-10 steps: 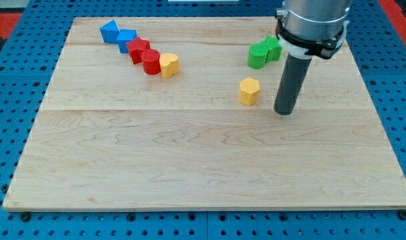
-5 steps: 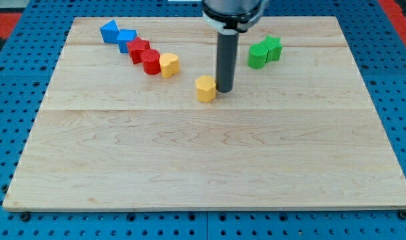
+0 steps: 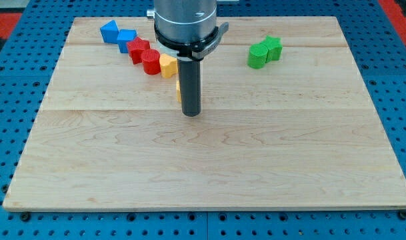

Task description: Place yellow blocks in a diagonal line with red blocks and blue blocks

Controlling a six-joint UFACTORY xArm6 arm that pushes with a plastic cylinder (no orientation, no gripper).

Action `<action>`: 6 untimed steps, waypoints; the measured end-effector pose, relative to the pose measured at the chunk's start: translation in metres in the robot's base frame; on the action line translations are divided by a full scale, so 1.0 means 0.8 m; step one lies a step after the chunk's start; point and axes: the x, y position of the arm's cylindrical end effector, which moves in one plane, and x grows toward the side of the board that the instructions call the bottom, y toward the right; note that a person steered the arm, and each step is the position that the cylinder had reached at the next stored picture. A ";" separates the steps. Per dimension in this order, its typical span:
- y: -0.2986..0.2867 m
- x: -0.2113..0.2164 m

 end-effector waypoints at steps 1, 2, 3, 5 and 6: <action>0.002 -0.012; -0.004 -0.031; -0.029 -0.051; -0.053 -0.064; -0.028 -0.041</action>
